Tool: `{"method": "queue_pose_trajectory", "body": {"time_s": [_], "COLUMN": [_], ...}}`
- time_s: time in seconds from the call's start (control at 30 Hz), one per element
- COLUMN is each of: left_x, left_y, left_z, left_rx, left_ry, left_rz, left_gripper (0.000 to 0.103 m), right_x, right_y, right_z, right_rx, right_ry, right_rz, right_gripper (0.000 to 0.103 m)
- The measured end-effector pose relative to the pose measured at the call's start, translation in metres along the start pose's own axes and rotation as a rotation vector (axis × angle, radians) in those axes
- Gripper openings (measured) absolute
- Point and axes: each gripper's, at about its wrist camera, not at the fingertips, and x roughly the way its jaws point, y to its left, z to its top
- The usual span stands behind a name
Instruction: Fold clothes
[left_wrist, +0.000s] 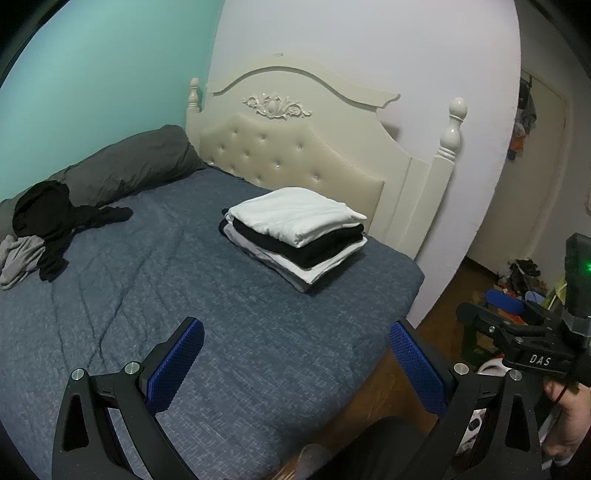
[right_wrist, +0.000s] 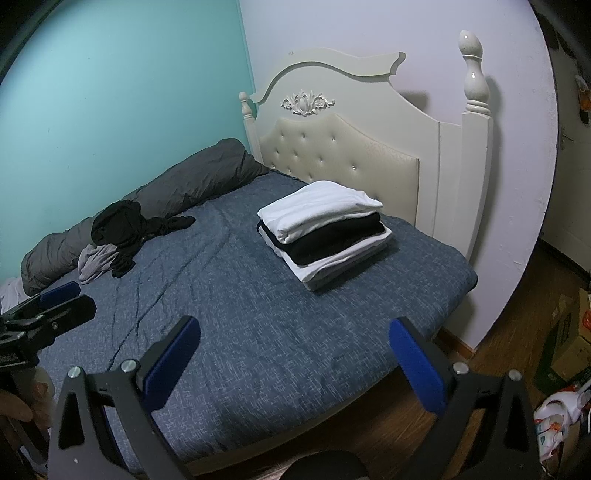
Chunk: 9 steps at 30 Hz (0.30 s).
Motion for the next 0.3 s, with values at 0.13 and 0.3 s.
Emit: {"method": "queue_pose_trajectory", "body": {"time_s": [0.13,0.3], "left_x": [0.0005,0.0004], "left_y": [-0.0003,0.0007], "left_z": [0.0006,-0.0001], "left_rx": [0.003,0.000], "left_ry": [-0.002,0.005], "left_rz": [-0.002,0.000], "left_gripper": [0.102,0.102], "right_x": [0.0008,0.0003], "right_y": [-0.0006,-0.0005], "right_z": [0.0005,-0.0002], "right_rx": [0.001,0.000], "right_ry": [0.002,0.001], "right_rz": [0.000,-0.002], "right_gripper": [0.103,0.103]}}
